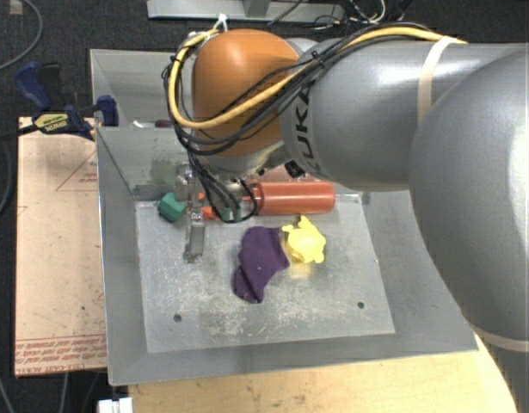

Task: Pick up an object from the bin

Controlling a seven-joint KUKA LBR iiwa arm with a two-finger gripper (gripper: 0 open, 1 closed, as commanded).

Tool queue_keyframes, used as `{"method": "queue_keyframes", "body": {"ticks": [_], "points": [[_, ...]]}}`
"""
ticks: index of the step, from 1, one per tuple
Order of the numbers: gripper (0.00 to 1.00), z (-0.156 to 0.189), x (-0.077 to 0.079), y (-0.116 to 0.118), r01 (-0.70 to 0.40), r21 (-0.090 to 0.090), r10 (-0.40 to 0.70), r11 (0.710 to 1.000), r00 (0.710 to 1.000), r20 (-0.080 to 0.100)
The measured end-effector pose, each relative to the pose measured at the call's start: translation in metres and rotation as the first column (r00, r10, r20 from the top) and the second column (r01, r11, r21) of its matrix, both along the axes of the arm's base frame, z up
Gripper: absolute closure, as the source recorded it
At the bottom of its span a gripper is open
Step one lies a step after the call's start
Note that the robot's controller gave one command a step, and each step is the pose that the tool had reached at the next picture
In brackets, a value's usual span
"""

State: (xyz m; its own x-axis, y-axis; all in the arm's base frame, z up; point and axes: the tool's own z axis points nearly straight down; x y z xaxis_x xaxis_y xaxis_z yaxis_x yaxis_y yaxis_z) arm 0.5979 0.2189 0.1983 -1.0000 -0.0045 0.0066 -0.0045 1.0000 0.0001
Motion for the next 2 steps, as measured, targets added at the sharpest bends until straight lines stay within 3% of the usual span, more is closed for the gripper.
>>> {"method": "queue_keyframes", "body": {"ticks": [1,2], "points": [[0.0,0.005,0.002,-0.001,0.004,0.002,-0.004,1.0,1.0,0.007],[0.0,0.009,-0.007,-0.022,-0.069,0.003,0.069,0.998,0.998,0.004]]}}
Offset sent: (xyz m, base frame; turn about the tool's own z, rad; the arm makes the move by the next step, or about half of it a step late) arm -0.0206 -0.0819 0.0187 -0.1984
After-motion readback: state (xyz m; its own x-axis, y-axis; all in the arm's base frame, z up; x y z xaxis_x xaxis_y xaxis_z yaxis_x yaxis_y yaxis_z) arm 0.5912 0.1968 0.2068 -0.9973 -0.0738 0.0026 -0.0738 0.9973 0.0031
